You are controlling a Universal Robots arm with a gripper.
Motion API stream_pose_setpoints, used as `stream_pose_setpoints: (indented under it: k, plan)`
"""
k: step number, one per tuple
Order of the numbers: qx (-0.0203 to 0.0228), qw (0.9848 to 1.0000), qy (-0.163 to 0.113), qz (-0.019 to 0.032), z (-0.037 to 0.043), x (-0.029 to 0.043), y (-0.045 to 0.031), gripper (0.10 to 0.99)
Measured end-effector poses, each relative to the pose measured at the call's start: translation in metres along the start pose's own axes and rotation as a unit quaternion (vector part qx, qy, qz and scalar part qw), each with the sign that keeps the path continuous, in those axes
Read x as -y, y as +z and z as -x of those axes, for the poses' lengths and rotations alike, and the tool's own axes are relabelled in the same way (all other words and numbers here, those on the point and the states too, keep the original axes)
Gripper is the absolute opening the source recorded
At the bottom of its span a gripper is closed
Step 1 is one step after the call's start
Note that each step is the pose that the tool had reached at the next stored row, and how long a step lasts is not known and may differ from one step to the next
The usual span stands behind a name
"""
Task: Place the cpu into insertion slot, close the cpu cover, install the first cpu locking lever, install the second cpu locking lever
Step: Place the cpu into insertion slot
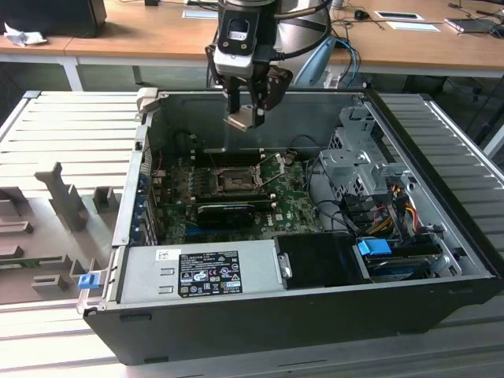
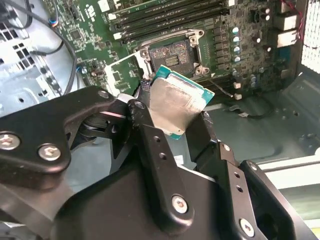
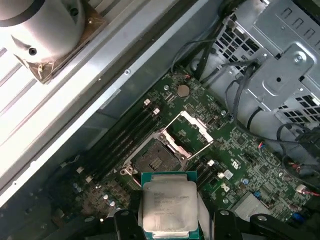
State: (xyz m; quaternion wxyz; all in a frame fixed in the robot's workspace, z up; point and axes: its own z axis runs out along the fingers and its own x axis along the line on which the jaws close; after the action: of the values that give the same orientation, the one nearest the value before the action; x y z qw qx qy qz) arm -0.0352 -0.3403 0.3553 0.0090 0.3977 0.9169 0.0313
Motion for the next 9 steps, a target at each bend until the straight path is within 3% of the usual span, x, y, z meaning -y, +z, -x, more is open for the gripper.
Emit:
stream_pose_setpoints:
  k: [9]
  plan:
    - [0.0039,0.9981,0.062,0.0004,0.0000,0.0002,0.0026,0.525]
